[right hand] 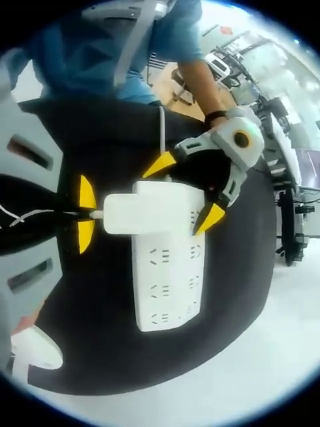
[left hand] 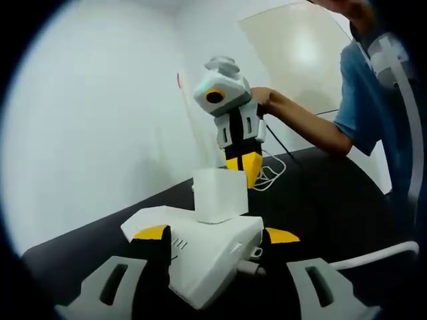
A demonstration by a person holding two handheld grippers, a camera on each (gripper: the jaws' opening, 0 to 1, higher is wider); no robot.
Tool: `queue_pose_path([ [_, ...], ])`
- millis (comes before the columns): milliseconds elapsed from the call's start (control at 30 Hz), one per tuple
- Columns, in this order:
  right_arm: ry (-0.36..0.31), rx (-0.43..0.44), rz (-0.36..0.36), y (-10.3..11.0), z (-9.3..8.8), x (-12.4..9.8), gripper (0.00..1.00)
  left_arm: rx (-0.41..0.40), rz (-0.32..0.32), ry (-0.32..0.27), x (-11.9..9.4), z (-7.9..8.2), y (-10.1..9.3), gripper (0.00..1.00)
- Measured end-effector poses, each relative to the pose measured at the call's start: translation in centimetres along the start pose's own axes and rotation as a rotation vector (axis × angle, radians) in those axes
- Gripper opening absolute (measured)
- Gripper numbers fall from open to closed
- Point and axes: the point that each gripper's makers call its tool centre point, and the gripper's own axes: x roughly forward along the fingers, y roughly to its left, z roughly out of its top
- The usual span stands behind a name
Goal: Insert the desk lamp plug into the socket, turn on the power strip switch, turn on the lamp switch, then turn off the lamp switch, turn off the power strip switch, and remove the plug from the socket.
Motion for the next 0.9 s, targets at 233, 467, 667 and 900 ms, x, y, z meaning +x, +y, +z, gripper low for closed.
queue_pose_path([
  [233,-0.110,0.016,0.015,0.5,1.9,-1.6,0.05,-0.007,0.002,0.008,0.2,0.1,-0.4,0.52],
  [467,-0.145,-0.024,-0.022,0.6,3.0,-2.1,0.05,-0.012,0.005,0.008,0.0,0.0,-0.1,0.53],
  [667,-0.088,-0.015,-0.017,0.1,1.7,-1.3,0.05,-0.004,-0.002,0.005,0.2,0.0,-0.4,0.52],
  [900,0.003,0.005,0.014,-0.1,-0.3,0.3,0.04,0.006,0.002,-0.002,0.4,0.4,-0.9,0.50],
])
